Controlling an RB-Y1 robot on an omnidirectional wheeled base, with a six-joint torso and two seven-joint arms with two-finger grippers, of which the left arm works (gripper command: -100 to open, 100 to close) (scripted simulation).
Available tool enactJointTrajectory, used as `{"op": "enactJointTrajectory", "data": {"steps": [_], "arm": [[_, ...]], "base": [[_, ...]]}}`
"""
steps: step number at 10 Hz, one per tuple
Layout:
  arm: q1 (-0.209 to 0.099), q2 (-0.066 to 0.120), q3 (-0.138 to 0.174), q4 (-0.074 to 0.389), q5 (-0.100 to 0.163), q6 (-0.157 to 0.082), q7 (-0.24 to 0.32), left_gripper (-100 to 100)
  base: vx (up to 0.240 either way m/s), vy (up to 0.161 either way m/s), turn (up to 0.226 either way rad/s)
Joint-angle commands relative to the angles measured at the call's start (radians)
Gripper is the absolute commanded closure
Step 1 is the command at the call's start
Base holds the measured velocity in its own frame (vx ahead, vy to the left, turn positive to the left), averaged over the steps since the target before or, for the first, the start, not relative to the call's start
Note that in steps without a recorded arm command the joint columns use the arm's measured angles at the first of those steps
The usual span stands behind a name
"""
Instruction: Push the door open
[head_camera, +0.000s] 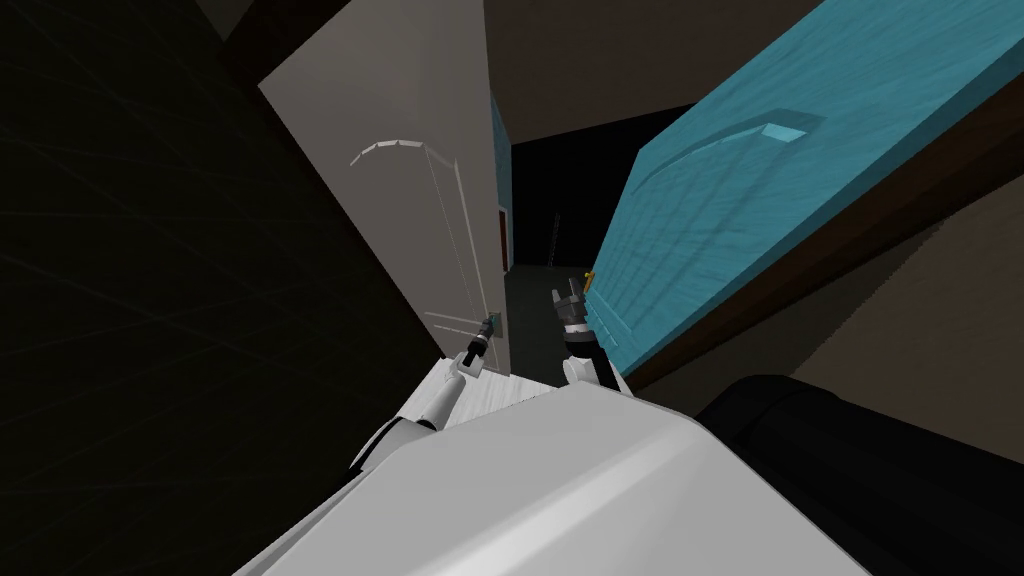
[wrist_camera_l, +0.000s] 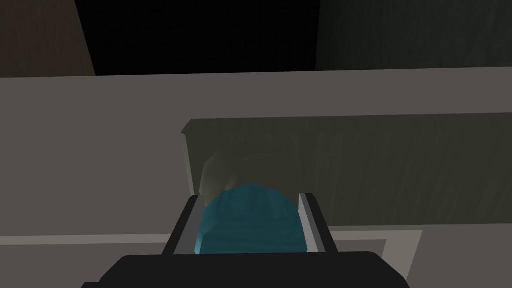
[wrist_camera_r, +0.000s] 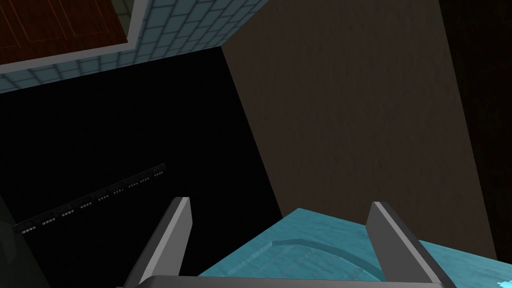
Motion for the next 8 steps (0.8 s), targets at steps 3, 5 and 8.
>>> {"op": "enactJointTrajectory", "data": {"steps": [3,5,8], "arm": [[0.005,0.000,-0.002,0.002,-0.001,0.001,0.000,100],[-0.001,0.005,0.012,0.002,0.003,0.002,-0.005,100],[0.000,0.014,0.033,0.004,0.008,0.004,-0.015,100]], "base": [[-0.004,0.003,-0.005],[0.029,-0.035,0.012],[0.129,-0.123,0.047]]}}
